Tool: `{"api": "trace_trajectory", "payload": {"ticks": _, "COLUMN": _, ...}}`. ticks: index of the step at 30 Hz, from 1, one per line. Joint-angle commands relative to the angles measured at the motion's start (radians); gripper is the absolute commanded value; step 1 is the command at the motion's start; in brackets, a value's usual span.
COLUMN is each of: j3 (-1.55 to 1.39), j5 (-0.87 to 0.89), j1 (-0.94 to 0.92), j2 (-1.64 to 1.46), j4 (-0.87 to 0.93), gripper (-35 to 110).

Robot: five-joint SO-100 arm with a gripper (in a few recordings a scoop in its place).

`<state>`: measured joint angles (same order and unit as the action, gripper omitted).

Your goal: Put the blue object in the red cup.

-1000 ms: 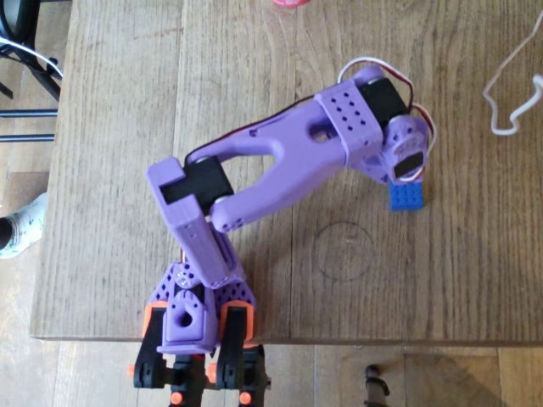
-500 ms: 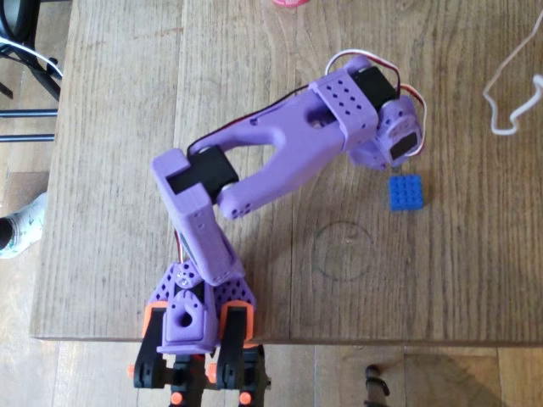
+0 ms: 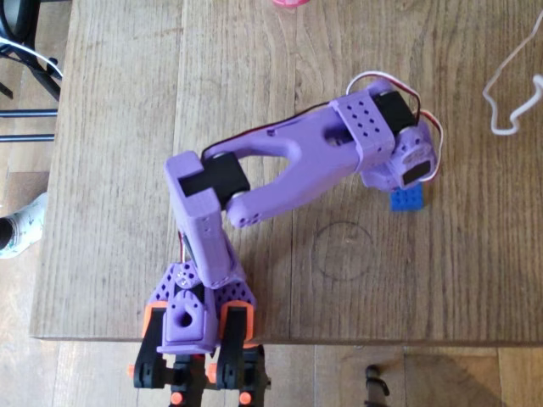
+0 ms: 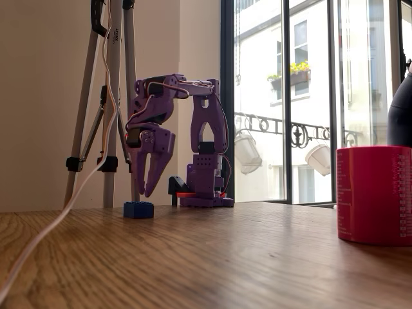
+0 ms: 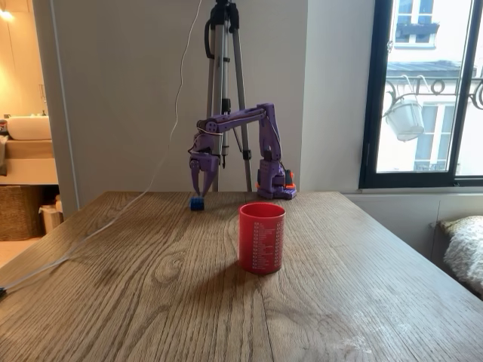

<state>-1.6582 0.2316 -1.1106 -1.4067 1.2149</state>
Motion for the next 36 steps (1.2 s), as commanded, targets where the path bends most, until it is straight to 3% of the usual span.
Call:
{"api": "trace_trajectory", "payload": {"ticks": 1, "j3": 0.061, "j5": -0.023, "j1": 0.002, "j2": -0.023, "j4": 0.023, "gripper": 4}}
{"api": "trace_trajectory", "payload": {"ticks": 2, "j3": 0.066, "j5": -0.028, "j1": 0.003, "j2": -0.021, "j4": 0.035, "gripper": 19}}
{"api": "trace_trajectory", "payload": {"ticks": 3, "j3": 0.066, "j5": -0.023, "j1": 0.003, "j2": -0.021, "j4": 0.048, "gripper": 46}}
{"api": "trace_trajectory", "payload": {"ticks": 6, "j3": 0.066, "j5": -0.043, "j1": 0.006, "j2": -0.021, "j4": 0.072, "gripper": 62}}
{"api": "trace_trajectory", "payload": {"ticks": 20, "j3": 0.057, "j5": -0.011, "j1": 0.031, "j2": 0.043, "j4": 0.118, "gripper": 60}}
{"api": "trace_trajectory", "payload": {"ticks": 36, "j3": 0.094, "j5": 0.014, "j1": 0.037, "j2": 0.212, "j4": 0.015, "gripper": 48}}
